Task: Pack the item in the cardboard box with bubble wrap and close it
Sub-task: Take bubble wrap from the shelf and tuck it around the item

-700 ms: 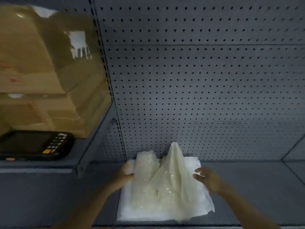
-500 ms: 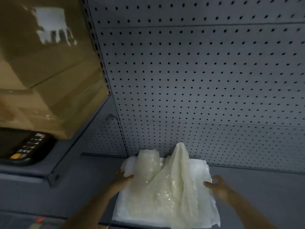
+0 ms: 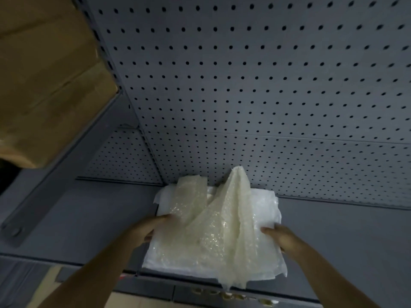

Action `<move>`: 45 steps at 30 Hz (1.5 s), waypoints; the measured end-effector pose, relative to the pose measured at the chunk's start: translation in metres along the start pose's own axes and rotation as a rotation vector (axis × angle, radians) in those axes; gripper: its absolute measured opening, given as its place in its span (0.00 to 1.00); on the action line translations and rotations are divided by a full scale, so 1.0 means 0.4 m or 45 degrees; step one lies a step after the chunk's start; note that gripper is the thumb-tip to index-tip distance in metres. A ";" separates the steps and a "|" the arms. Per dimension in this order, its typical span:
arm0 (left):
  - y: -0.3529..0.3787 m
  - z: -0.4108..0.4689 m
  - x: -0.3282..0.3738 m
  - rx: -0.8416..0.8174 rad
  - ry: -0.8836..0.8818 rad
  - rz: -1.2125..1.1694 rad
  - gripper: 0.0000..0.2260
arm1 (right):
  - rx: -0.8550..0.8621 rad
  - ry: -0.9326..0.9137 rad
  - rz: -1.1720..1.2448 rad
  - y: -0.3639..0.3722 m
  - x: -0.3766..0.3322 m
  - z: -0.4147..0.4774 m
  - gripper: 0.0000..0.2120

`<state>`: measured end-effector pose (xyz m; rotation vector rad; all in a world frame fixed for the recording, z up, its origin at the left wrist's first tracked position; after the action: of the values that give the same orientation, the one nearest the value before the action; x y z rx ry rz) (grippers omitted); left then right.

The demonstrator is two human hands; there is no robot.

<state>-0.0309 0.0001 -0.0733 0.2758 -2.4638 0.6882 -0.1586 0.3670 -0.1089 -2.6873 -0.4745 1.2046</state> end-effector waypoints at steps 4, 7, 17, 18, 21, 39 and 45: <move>-0.009 -0.002 -0.001 -0.160 0.006 -0.100 0.34 | 0.126 -0.063 -0.107 -0.001 -0.010 -0.008 0.19; 0.013 -0.003 0.019 -0.267 0.056 -0.188 0.44 | 0.203 -0.091 -0.141 -0.017 -0.022 -0.025 0.25; 0.197 -0.141 0.093 -0.386 0.322 -0.016 0.34 | 0.337 -0.102 -0.109 -0.205 0.000 -0.137 0.25; 0.221 -0.171 0.112 -0.404 0.344 0.012 0.32 | 0.332 -0.120 -0.108 -0.235 0.015 -0.132 0.30; 0.303 -0.241 0.168 -0.484 0.420 0.076 0.26 | 0.356 -0.168 -0.090 -0.363 0.113 -0.031 0.44; 1.028 -0.682 0.252 -0.511 0.554 0.293 0.17 | 0.570 -0.156 -0.113 -1.105 0.229 -0.237 0.23; 1.284 -0.751 0.301 -0.581 0.591 0.352 0.18 | 0.685 -0.135 -0.189 -1.330 0.261 -0.164 0.20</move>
<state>-0.1618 0.5889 -0.0043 -0.3661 -2.1406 0.2387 -0.1618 0.9010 0.0056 -2.1086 -0.3010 1.2249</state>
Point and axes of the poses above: each hand's wrist, its own z-axis towards the middle knuckle, its own y-axis out of the palm, x = y × z, the point moved 4 cm from there along z, towards the middle knuckle, and after that the axes turned 13 degrees about x, right-handed, at the moved point
